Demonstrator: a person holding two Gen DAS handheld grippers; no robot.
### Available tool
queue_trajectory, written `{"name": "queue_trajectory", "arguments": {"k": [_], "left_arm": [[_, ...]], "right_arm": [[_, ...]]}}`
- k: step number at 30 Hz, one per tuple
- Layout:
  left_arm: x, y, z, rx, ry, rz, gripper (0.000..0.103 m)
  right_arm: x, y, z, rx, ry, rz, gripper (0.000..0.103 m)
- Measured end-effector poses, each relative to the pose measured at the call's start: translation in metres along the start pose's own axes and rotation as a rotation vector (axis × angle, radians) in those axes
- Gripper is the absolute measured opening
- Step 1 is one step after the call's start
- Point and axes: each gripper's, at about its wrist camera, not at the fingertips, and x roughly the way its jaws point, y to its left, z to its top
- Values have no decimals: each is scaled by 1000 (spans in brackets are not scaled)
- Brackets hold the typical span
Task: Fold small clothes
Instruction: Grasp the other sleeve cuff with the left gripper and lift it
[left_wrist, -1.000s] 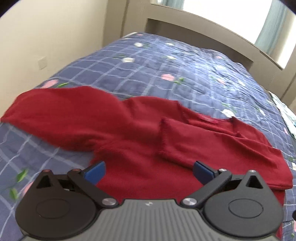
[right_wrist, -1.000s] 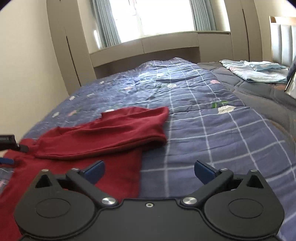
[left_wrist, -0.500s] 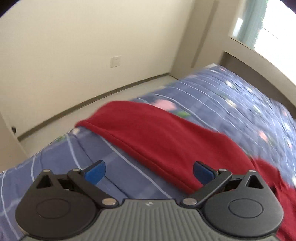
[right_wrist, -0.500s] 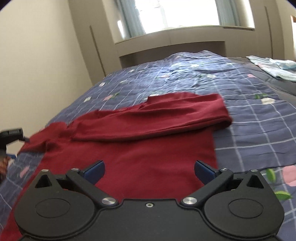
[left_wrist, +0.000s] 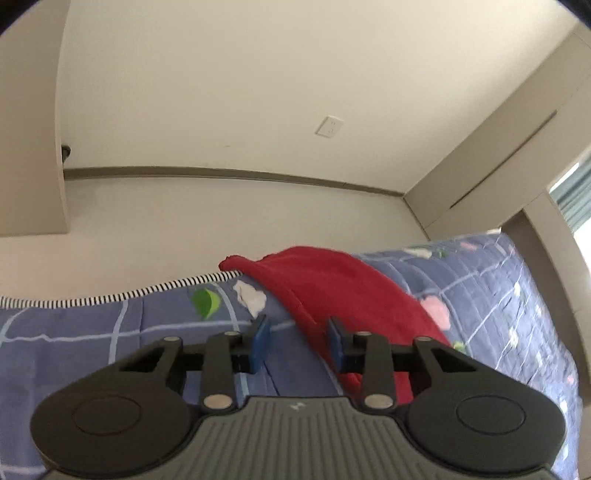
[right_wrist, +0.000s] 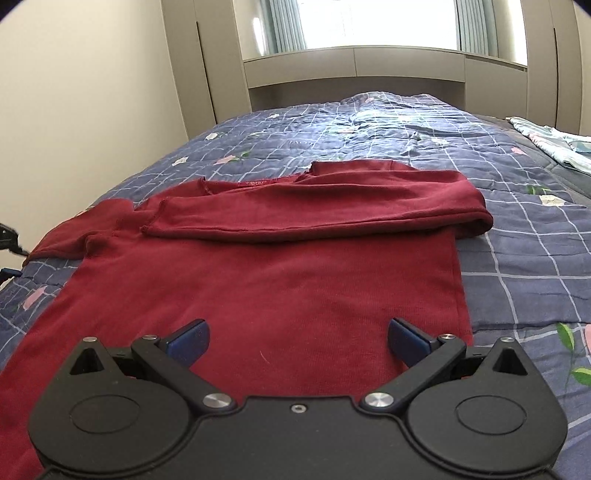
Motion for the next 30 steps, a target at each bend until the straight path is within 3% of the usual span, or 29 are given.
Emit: {"name": "queue_trajectory", "arguments": {"k": [6,7,8,10,15,20,24,30], "left_arm": [[12,0,9,-54,23,-8,38],[12,-1,10,-56,16,8,27],[11,-4,10,-47,7,33,9],[9,-8,11,-34,-12,49,5],[-20,-35,12,40,-153,-34,3],[-59,-95,10,210,-242,-204,2],[-95,-161,-15,431,-293,-386,2],[-131,-242,-97,788,-185,-662,2]], "right_arm": [[2,-1,-1,5,1,3,103],[2,-1,-1,3,0,2,103],[2,-1,-1,2,0,2,103],[2,-1,-1,3,0,4,103],[1,-4,-2,22,-6,19,103],[-2,-9,-3,40,-18,35,103],[-5,-14,-3,68,-29,51,103],[-10,-21,-2,122,-54,51,103]]}}
